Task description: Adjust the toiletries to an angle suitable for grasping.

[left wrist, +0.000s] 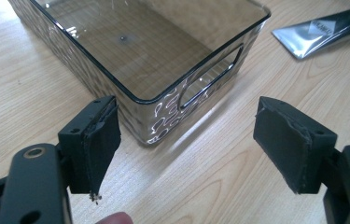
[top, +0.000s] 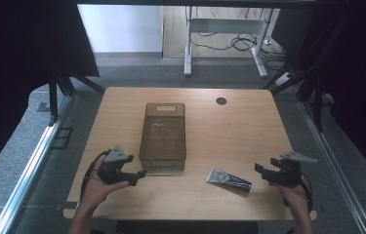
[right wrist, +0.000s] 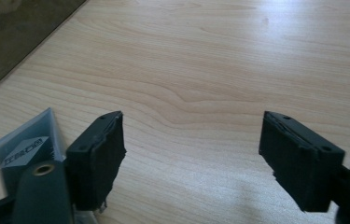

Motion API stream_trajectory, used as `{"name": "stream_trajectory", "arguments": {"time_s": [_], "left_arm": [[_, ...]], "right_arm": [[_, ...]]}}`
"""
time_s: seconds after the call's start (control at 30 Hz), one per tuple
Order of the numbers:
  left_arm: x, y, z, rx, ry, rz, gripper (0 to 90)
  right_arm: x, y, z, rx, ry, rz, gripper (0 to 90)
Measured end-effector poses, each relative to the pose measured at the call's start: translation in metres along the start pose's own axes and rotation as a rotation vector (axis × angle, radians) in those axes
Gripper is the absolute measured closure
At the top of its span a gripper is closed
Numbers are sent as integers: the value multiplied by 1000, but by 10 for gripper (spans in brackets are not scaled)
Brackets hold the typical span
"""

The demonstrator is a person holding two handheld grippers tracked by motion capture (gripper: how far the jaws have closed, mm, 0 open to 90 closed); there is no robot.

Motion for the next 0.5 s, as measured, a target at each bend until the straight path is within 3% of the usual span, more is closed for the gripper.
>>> {"name": "stream_trajectory", "arguments": {"time_s": [0.2,0.37,0.4,0.43,0.5], "left_arm": [[-1,1,7,-6,-26,5,229],[0,2,8,-25,-13,-12,227],[0,2,8,-25,-13,-12,227],[0,2,7,-24,-10,-15,227],[0,2,6,-24,-8,-15,228]], "right_arm": [[3,-3,-7,-6,-1,-20,272],[11,-9,-20,104,31,-7,411],[11,-9,-20,104,31,-7,411],[11,-8,-21,102,11,-2,496],[10,-8,-21,99,-8,2,546]]}}
Point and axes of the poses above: each handheld gripper's, and its own axes: z roughly forward along the jaws, x roughly out of its top, y roughly to its right, the point moved 7 cm from there along z, roughly forward along the jaws, and after that the axes turned 15 degrees about -x, right-handed, at the moved point
